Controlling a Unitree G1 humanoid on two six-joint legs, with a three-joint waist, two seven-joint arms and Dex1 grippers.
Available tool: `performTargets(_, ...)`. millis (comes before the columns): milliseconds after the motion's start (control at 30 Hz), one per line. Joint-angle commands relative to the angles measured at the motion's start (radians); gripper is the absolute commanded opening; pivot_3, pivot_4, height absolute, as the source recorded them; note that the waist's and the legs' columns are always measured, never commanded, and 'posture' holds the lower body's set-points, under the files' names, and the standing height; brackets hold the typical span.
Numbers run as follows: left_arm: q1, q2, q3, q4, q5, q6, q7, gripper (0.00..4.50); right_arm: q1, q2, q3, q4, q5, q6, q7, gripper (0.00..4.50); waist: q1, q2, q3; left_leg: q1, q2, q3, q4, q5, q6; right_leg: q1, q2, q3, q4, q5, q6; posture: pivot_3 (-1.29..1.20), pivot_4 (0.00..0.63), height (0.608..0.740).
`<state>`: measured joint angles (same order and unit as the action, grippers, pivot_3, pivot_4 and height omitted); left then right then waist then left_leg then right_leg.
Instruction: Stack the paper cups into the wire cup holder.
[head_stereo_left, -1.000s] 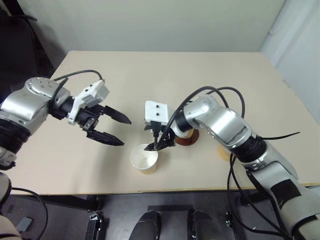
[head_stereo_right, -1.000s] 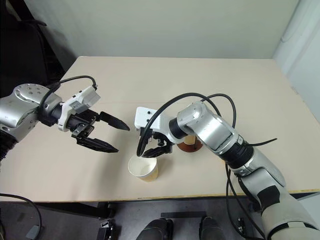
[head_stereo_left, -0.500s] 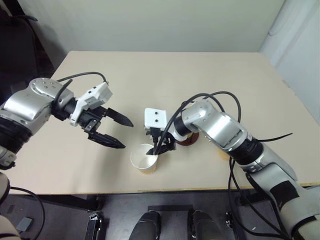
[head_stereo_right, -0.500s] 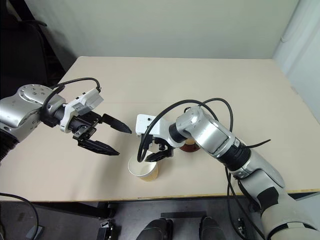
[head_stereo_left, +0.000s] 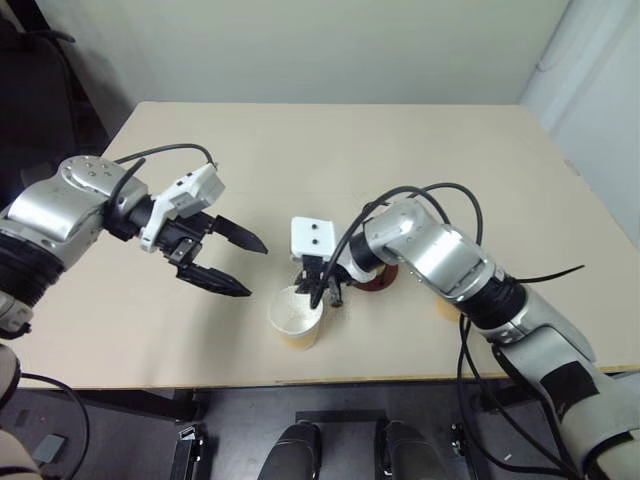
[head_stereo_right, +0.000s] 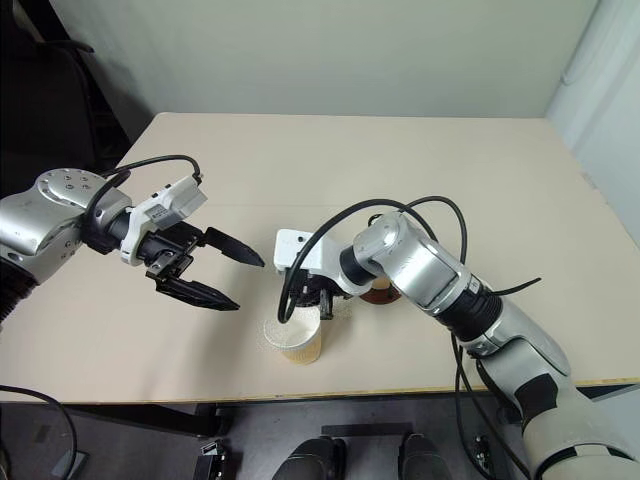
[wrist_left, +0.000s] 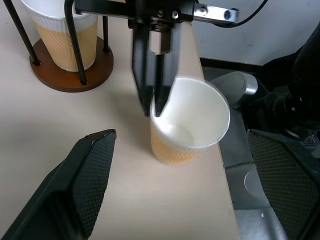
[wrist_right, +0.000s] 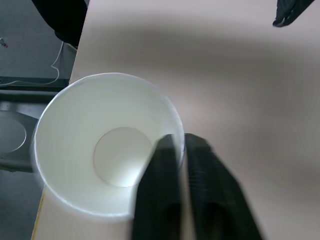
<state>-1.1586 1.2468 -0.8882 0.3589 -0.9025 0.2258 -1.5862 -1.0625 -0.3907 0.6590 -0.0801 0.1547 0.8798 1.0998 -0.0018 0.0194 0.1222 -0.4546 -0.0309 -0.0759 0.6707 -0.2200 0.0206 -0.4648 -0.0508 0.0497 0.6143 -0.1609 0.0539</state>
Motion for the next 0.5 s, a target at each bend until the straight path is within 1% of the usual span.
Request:
performTargets(33,-0.036,0.0,0.012,0.01,-0.009,-0.01,-0.028,4.5,0.002,-0.012,-0.022,-0.032,0.005,0.002,0.01,0.03,0.0,0.0,0.0,0.0,0.0,0.0,0.0,0.0,0.0,0.0,0.0,0.0,0.0,0.0,0.0,0.0,0.15,0.74)
performTargets(300,-0.05,-0.018,0.006,0.031,-0.006,-0.016,-0.028,4.5,0.016,-0.051,-0.054,-0.075,0.022,0.028,0.017,0.03,0.0,0.0,0.0,0.0,0.0,0.0,0.0,0.0,0.0,0.0,0.0,0.0,0.0,0.0,0.0,0.0,0.15,0.74)
performTargets(500,-0.057,-0.025,-0.002,0.041,-0.005,-0.018,-0.028,4.5,-0.003,-0.139,-0.105,-0.107,0.046,0.035,0.052,0.03,0.001,0.0,0.0,0.0,0.0,0.0,0.001,0.0,0.0,0.001,0.0,0.0,0.0,0.0,0.0,0.0,0.15,0.74)
